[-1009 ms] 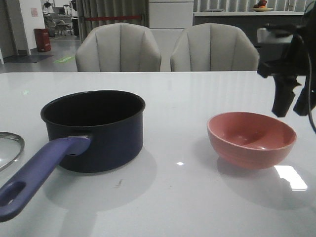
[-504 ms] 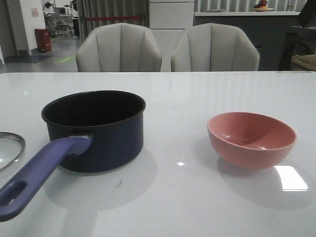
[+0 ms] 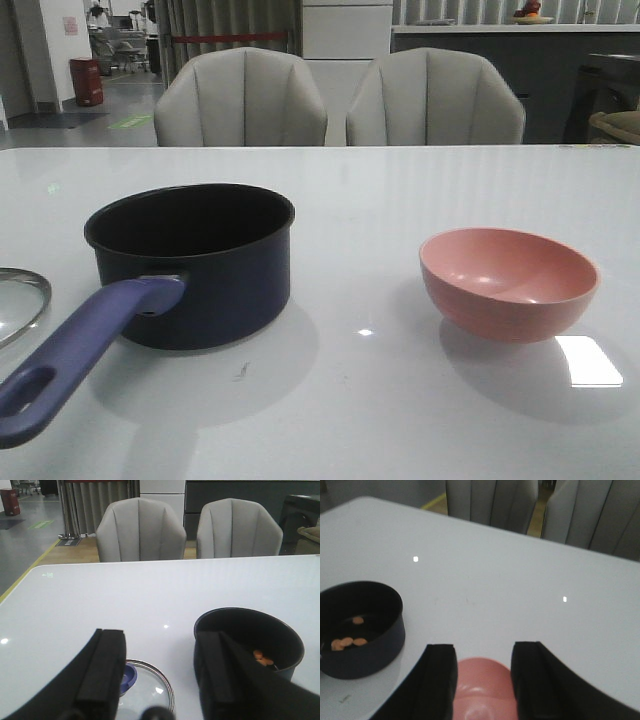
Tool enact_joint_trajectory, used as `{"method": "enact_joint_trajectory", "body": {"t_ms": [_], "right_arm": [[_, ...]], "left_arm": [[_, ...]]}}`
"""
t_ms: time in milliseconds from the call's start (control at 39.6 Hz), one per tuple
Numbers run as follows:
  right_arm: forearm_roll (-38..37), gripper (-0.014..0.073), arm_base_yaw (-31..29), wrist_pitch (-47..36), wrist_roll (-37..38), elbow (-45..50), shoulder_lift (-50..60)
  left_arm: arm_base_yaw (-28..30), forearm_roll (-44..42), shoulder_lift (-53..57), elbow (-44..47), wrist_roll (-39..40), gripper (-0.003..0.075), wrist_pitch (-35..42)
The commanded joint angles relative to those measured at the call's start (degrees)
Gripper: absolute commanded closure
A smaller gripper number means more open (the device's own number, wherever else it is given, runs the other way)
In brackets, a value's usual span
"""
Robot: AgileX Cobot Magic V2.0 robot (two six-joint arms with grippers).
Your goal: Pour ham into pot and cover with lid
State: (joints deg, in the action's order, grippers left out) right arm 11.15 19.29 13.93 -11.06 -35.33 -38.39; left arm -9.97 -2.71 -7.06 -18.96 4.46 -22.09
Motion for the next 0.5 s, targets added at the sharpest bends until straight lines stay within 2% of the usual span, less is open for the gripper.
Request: {"method": "enact_joint_trajectory", "body": {"t_ms": [0, 177, 328, 378, 479], "right_arm": [[0.18, 0.0203, 1.19, -10.89, -0.65, 3.72, 7.55], [0.18, 0.0203, 2.42, -22.42, -0.65, 16.47, 21.03], [0.18, 0.0203, 2.42, -28.16, -0.6, 25.24, 26.74], [0.56, 0.0203, 2.42, -28.26, -0.6, 26.75, 27.43], [2.85, 0.0207, 2.42, -23.26, -0.6, 26.87, 27.64]], "left_arm": [[-0.52, 0.32, -0.72, -1.43, 0.13, 0.0355, 4.3], [-0.52, 0.32, -0.72, -1.43, 0.13, 0.0355, 4.3], [-0.52, 0.54, -0.72, -1.43, 0.13, 0.0355, 4.19], [-0.52, 0.54, -0.72, -1.43, 0.13, 0.0355, 4.19], [-0.52, 0.54, -0.72, -1.43, 0.13, 0.0355, 4.19]]}}
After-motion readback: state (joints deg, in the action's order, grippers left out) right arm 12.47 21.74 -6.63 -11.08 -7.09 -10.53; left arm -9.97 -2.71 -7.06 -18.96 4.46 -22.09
